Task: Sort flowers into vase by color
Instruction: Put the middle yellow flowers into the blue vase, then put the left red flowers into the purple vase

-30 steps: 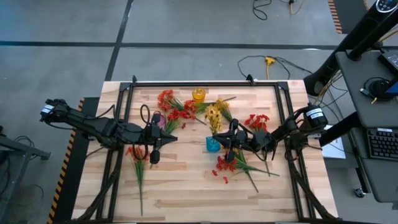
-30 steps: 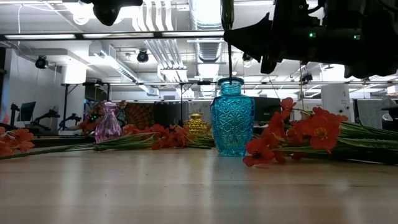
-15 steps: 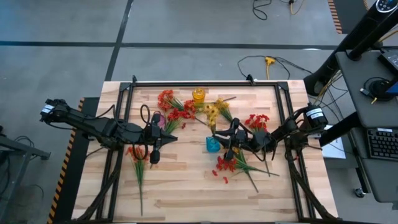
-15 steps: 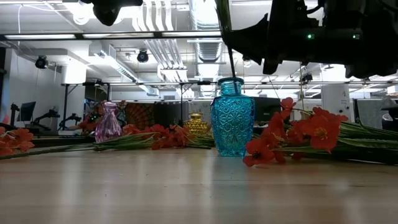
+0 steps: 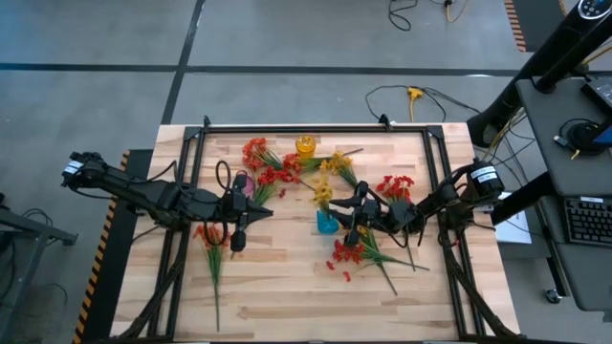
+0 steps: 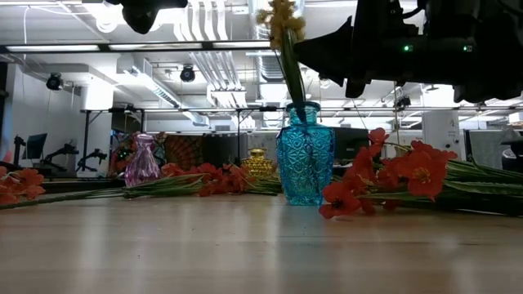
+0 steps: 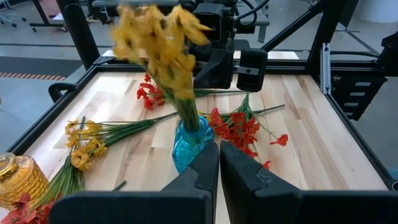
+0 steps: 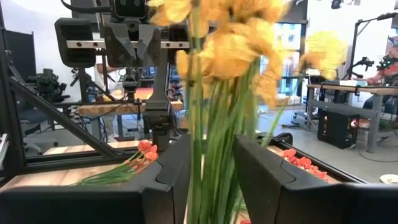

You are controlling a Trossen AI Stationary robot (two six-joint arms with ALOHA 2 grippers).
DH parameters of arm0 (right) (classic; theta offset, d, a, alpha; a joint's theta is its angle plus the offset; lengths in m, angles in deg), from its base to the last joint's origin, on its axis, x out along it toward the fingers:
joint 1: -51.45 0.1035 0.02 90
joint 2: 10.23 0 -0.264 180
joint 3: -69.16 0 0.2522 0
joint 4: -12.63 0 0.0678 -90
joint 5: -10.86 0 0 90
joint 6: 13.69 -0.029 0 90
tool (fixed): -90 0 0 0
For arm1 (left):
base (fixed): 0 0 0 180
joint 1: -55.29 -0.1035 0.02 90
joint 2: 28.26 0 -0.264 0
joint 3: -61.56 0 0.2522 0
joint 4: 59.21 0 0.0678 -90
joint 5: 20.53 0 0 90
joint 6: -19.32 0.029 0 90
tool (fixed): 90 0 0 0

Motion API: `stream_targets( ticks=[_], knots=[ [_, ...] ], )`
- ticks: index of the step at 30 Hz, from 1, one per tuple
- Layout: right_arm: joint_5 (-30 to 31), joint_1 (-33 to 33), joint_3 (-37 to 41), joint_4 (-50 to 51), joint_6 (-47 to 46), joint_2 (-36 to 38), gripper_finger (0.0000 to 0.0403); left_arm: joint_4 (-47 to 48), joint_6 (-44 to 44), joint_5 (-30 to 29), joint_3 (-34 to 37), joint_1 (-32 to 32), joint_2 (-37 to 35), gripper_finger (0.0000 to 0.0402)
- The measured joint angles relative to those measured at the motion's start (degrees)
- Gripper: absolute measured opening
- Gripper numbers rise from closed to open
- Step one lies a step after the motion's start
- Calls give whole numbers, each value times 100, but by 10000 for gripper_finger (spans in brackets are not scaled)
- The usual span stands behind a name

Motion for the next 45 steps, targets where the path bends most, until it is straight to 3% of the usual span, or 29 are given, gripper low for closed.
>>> stream_targets(
  ticks=[10, 17, 21, 25, 30, 35, 39, 45],
  knots=[
    [17, 2, 51, 22, 6, 81, 140, 0, 0, 2, 0, 2, 0, 0],
    [204, 17, 289, 699, -327, 709, 148, 5, -40, 7, 0, 2, 0, 0],
    [340, 101, 264, 1957, -719, 1323, 145, 1, -359, 19, 32, 2, 0, 0],
    [768, 338, 54, 3555, -946, 2042, 141, 166, -1211, 208, 44, 46, 0, 0],
    [1764, 696, -503, 6292, -1530, 2977, 142, 612, -2336, 220, 98, 429, 0, 0],
    [1950, 877, -1143, 8909, -2523, 3512, 136, 808, -3735, -182, 138, 981, 76, 0],
    [1943, 993, -1445, 9848, -2805, 3636, 131, 1169, -4692, -237, 115, 1170, 373, 0],
    [1945, 1043, -1569, 9969, -2682, 3734, 131, 2301, -6373, -17, 107, 1141, 968, 0]
  ],
)
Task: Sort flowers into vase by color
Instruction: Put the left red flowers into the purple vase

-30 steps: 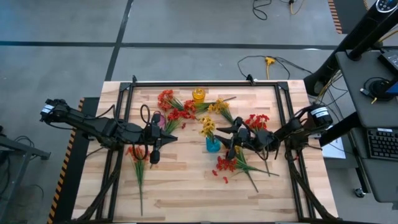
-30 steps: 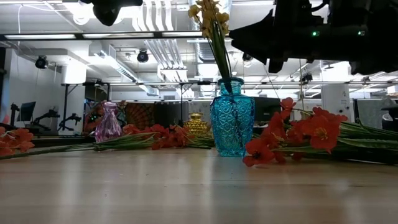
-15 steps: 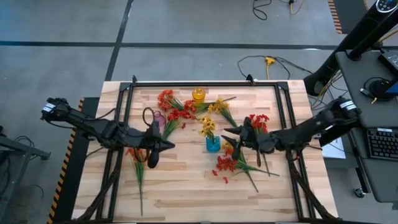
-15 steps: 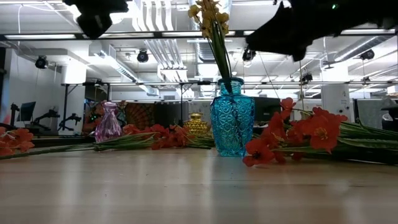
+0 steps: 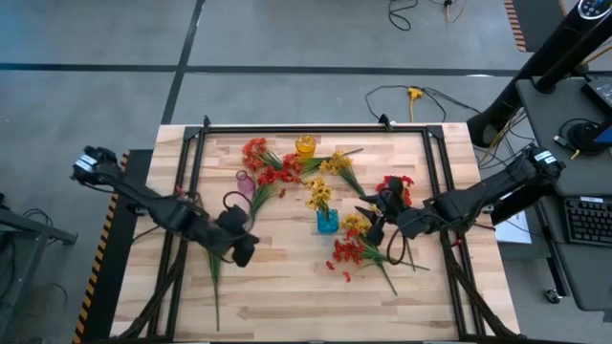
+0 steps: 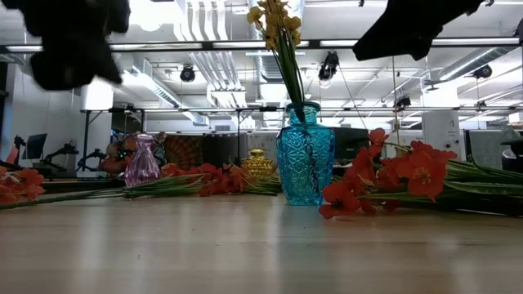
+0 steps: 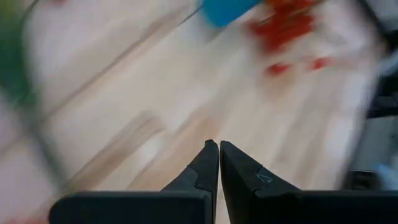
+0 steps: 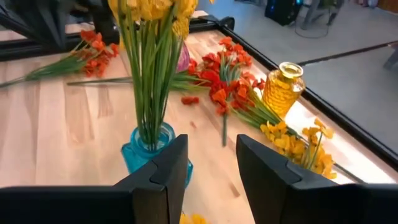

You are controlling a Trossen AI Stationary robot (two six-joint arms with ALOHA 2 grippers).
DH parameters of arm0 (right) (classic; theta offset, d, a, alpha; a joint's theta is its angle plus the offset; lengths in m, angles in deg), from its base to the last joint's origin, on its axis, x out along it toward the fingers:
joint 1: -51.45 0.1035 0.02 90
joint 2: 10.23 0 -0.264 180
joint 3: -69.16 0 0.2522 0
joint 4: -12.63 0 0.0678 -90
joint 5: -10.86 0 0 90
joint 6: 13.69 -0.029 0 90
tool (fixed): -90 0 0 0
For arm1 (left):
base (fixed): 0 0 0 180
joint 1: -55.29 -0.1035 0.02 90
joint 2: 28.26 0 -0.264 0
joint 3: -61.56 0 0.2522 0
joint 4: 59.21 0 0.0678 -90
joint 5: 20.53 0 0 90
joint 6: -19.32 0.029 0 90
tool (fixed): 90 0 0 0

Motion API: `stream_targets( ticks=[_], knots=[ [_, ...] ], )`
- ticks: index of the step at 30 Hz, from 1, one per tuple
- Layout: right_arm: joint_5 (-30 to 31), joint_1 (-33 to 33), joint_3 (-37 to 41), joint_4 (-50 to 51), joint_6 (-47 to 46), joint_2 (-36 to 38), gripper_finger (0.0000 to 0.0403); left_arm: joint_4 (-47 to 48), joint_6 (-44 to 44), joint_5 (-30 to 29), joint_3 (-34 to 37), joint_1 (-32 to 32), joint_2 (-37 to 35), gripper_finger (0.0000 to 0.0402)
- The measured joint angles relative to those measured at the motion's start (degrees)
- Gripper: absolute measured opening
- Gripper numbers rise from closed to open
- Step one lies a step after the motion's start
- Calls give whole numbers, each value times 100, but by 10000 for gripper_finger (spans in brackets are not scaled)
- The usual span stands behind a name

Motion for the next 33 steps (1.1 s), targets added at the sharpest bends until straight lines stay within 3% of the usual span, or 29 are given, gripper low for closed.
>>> stream_targets(
  ticks=[7, 16, 24, 29, 33],
  knots=[
    [-2, 0, 2, 44, 346, 88, 136, 837, -1314, 244, -1, -103, 461, 0],
    [3, -2, 2, 109, 623, 100, 135, 1072, -987, 466, 2, -1073, 699, 14],
    [234, -2, 2, 134, 535, 100, 142, 1061, 1, 1071, 0, -1827, 1259, 109],
    [234, -2, 4, 131, 303, 100, 148, 1052, 293, 795, -48, -1891, 1571, 180],
    [234, -2, 4, 131, 185, 100, 147, 1056, 353, 366, -48, -1955, 1859, 212]
  ],
)
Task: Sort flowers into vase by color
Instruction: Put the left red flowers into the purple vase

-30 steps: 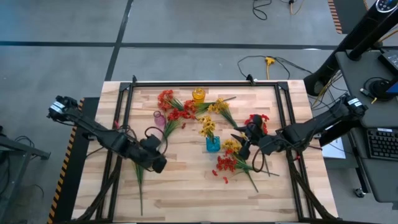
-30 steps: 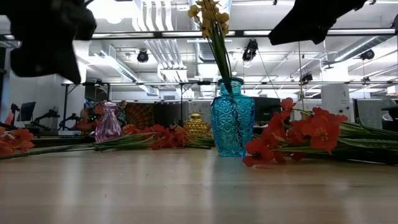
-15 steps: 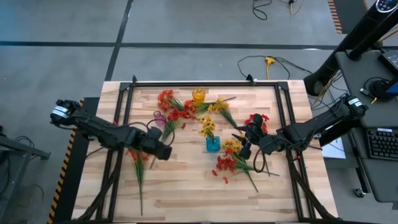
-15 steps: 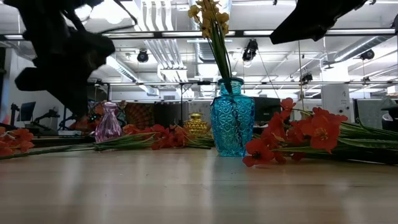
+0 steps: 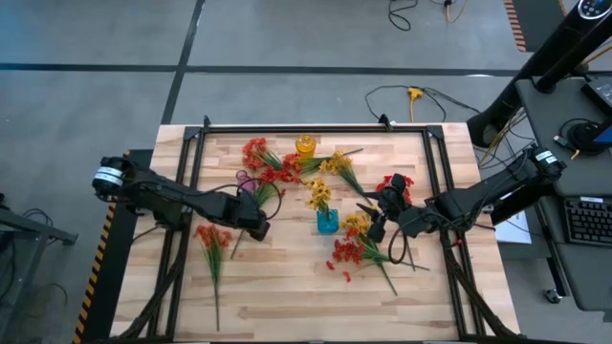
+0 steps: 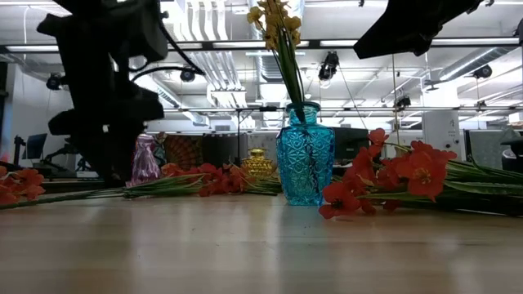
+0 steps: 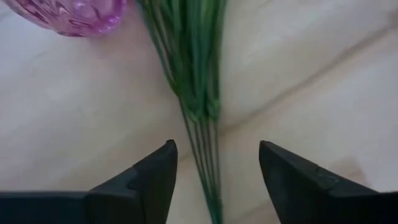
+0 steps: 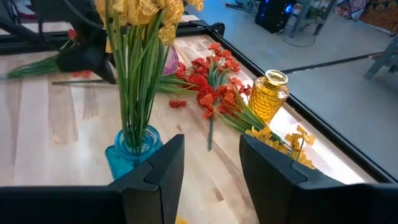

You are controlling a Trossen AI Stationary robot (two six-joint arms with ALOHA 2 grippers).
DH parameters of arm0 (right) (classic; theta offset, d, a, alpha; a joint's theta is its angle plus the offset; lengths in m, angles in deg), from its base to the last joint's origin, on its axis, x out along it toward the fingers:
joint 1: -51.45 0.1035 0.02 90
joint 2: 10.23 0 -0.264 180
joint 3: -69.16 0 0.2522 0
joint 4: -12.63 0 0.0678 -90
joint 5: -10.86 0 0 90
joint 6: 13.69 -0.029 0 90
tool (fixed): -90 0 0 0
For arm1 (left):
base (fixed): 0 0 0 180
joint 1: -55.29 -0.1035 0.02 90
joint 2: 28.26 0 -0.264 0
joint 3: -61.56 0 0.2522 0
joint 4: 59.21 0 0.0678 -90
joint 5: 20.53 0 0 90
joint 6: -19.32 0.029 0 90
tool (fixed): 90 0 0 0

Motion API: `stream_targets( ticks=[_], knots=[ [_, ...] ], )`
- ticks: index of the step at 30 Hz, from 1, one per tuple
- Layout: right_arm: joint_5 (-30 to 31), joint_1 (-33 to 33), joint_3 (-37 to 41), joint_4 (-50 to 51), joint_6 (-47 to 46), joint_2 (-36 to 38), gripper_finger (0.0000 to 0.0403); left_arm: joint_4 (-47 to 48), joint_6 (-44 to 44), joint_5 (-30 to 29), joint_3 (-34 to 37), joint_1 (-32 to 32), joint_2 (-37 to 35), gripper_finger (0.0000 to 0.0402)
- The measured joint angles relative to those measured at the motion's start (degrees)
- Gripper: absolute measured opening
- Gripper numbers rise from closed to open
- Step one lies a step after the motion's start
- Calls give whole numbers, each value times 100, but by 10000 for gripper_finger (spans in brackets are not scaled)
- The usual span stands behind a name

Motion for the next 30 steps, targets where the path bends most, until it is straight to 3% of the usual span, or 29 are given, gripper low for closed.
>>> stream_targets(
  ticks=[11, 25, 30],
  knots=[
    [-85, 0, -13, 1, -10, 0, 146, -56, 164, -50, 0, -84, 611, 190],
    [-87, 0, -13, 7, -4, -2, 146, -127, 85, -41, 2, -84, 568, 17],
    [-87, 0, -13, 7, -2, -2, 146, -137, 86, -43, 2, -85, 568, 9]
  ],
)
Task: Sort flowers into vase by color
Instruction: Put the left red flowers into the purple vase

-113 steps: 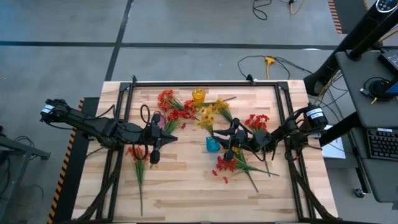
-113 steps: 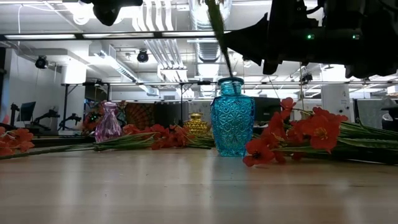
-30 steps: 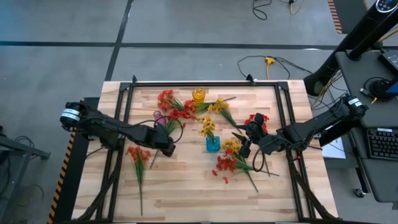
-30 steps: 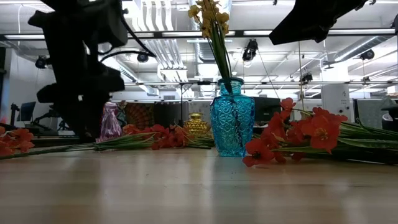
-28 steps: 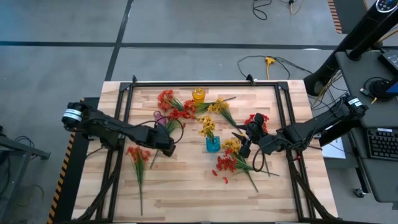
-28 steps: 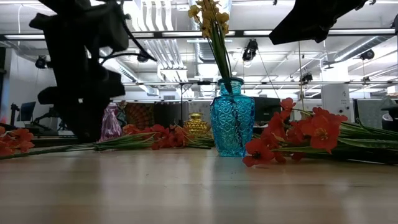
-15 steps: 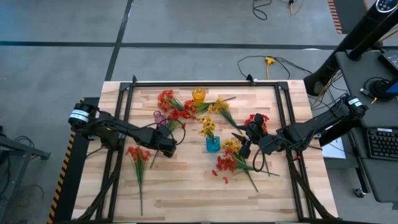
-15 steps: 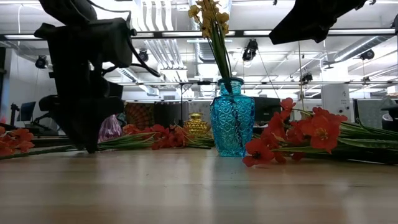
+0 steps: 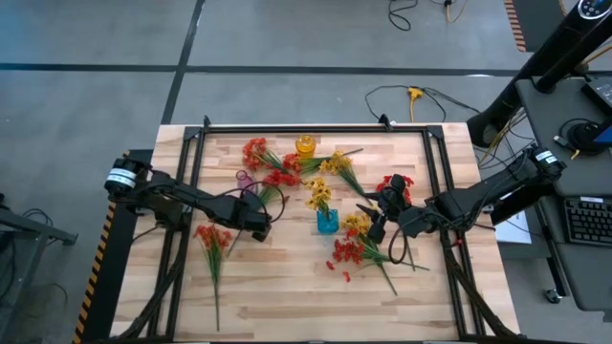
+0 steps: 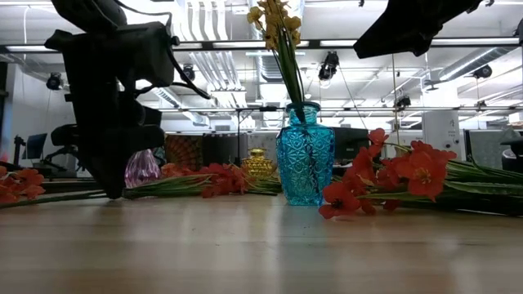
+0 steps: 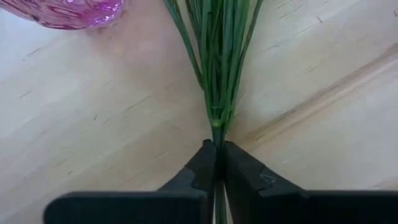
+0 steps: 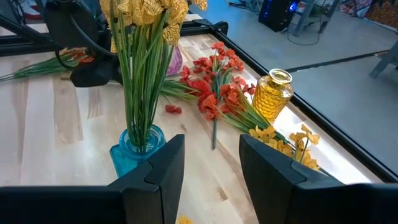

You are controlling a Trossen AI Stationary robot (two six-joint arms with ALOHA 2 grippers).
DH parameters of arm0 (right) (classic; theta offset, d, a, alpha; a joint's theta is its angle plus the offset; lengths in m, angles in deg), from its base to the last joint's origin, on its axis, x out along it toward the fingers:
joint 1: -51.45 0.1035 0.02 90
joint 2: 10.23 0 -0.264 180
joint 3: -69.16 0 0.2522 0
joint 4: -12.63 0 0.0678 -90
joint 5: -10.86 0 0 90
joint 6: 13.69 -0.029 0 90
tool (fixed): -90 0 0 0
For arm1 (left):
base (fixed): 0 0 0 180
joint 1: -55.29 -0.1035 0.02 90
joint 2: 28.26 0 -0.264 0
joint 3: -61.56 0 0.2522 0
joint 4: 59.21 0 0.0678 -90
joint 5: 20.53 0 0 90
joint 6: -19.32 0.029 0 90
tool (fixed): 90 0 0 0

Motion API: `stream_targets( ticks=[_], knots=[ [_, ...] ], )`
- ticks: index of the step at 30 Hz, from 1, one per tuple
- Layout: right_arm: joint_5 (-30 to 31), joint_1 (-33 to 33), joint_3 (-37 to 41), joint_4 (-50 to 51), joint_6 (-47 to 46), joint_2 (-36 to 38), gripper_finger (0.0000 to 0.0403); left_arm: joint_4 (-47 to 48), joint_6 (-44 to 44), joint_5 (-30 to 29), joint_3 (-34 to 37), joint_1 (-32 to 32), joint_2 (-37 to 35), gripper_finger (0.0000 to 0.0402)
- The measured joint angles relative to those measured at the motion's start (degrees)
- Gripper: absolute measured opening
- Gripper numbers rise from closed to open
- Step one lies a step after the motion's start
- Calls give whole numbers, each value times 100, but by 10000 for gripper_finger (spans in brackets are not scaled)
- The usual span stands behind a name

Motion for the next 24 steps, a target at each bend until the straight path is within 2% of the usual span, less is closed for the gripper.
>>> stream_targets(
  ticks=[5, 12, 24],
  knots=[
    [0, 0, 0, 0, 0, -1, 146, 6, 27, 2, 0, 9, -120, 3],
    [-2, 0, 2, 2, -2, -2, 146, 225, 87, -24, 2, 70, -808, 1],
    [0, 0, 7, -2, 0, -2, 146, 667, 200, -937, 2, 603, -2220, 0]
  ],
)
